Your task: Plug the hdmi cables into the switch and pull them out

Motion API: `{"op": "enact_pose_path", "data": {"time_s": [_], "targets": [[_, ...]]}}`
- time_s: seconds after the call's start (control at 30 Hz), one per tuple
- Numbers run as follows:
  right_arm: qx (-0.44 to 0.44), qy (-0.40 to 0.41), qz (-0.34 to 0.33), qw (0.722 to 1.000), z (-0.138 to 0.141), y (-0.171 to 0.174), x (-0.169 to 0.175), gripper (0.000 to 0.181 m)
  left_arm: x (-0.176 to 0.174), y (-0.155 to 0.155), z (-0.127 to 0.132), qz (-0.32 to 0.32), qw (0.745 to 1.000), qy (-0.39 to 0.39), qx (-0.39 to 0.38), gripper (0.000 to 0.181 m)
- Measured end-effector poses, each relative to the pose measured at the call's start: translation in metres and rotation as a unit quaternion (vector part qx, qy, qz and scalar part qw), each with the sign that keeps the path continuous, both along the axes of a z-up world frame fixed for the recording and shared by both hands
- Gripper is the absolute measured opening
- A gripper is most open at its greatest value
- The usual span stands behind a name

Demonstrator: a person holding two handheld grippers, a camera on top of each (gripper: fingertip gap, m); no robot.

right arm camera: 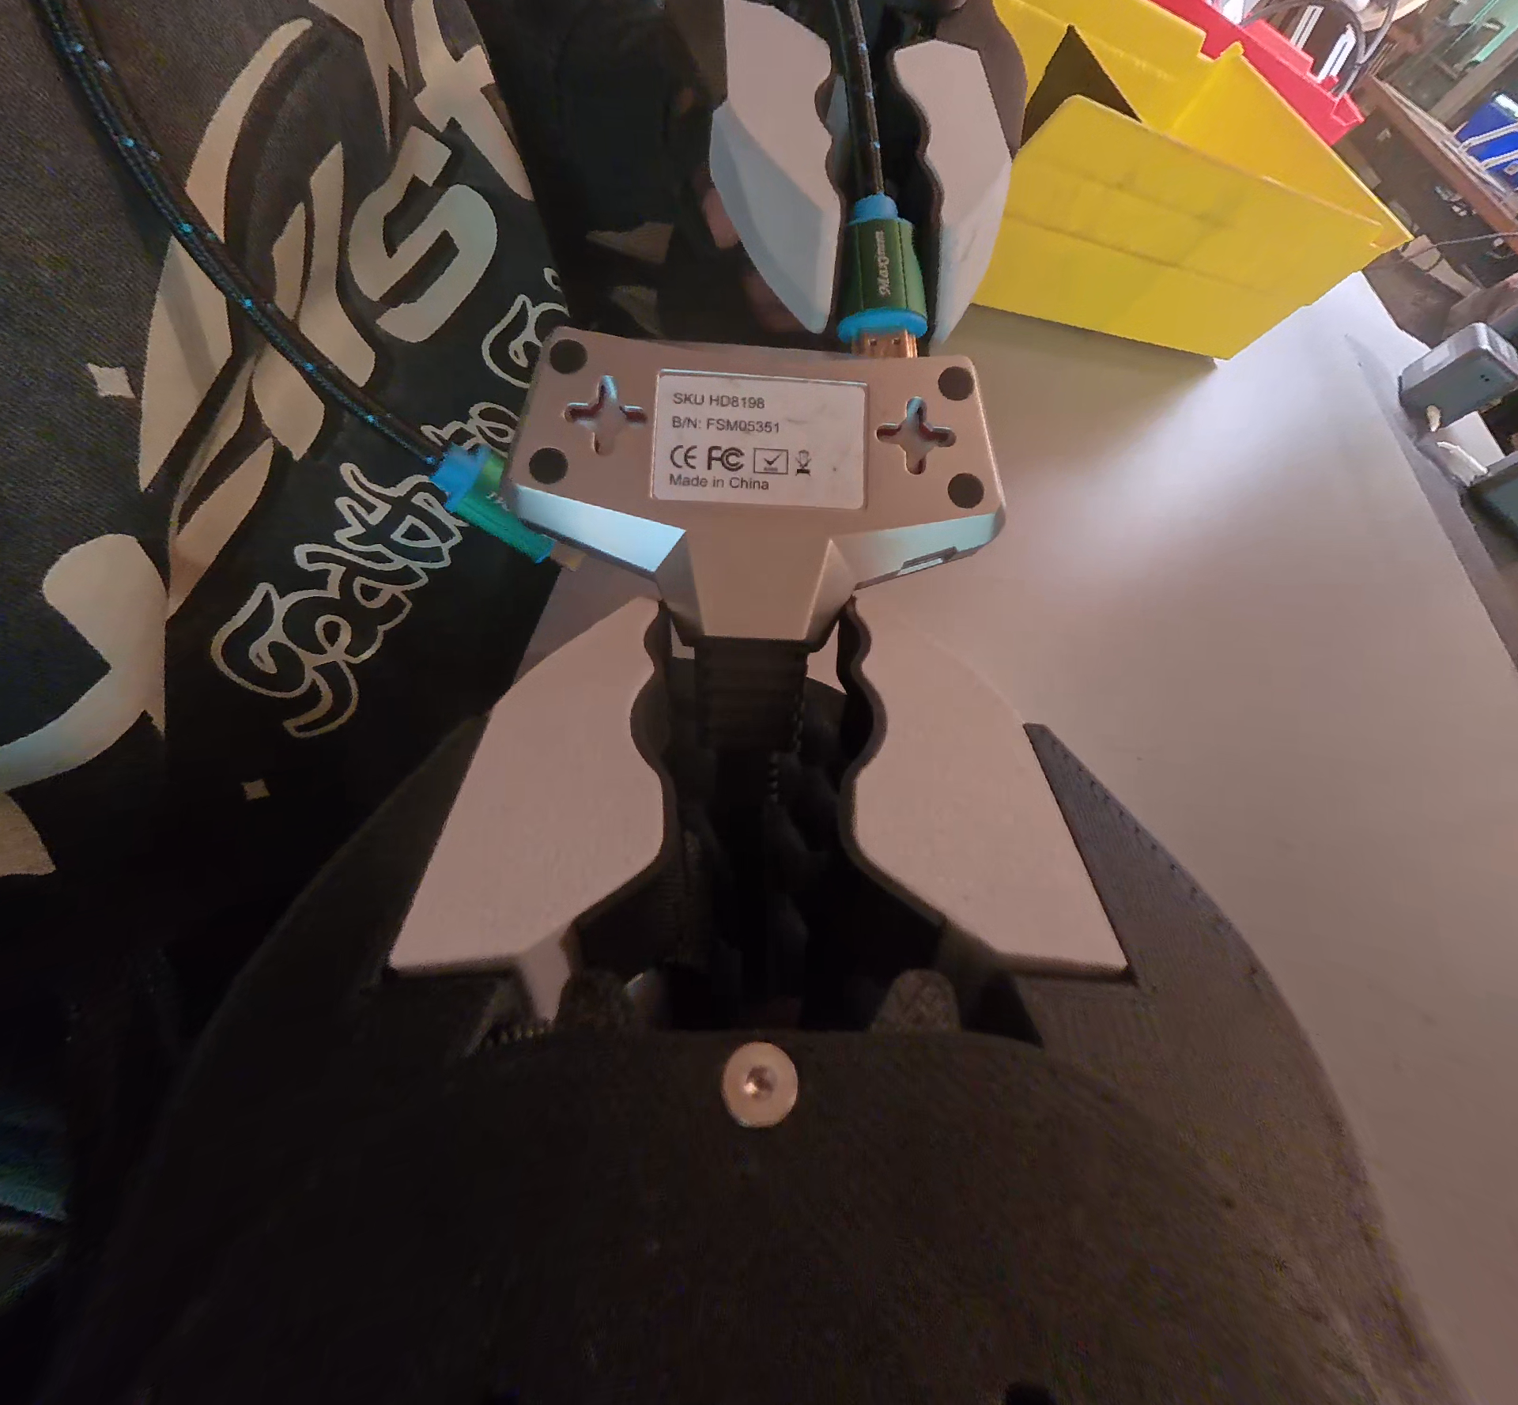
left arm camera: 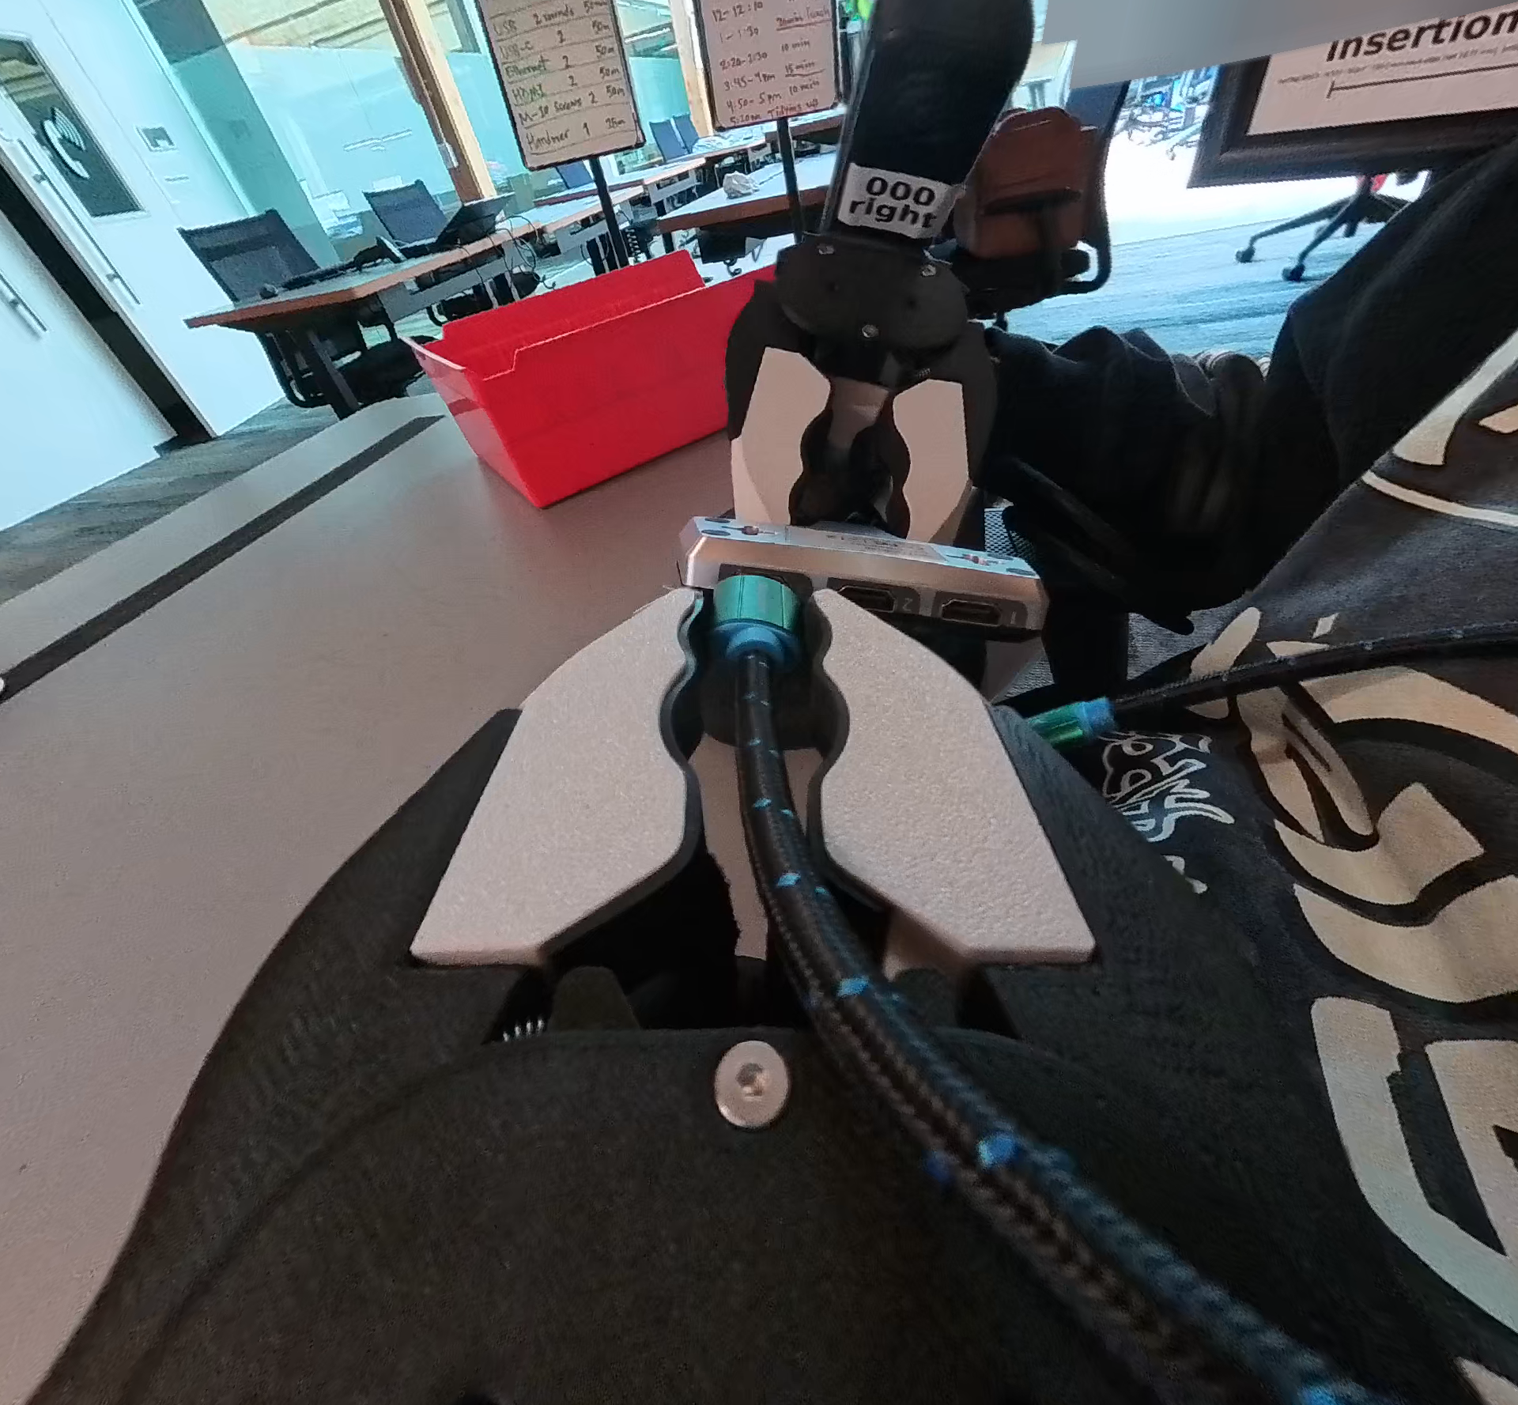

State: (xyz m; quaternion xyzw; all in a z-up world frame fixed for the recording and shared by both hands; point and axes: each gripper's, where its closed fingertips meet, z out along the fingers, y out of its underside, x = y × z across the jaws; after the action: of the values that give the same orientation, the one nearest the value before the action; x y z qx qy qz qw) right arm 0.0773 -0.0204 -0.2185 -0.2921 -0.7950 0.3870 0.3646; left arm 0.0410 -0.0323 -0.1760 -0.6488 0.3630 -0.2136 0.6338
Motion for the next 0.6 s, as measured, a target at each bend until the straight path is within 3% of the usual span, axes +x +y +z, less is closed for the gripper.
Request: {"op": "enact_pose_path", "data": {"time_s": [0.17,0.6], "targets": [[0.015,0.0,-0.006,1.0,-0.0028,0.0008,-0.002,0.04,0.0004,0.0033,-0.0031,-0.001,0.997,-0.033,-0.07,0.021],[0.003,0.017,0.014,1.0,0.0042,-0.0051,-0.0022,0.04,0.0036,0.0046,0.002,-0.004,0.997,-0.052,-0.059,0.021]]}}
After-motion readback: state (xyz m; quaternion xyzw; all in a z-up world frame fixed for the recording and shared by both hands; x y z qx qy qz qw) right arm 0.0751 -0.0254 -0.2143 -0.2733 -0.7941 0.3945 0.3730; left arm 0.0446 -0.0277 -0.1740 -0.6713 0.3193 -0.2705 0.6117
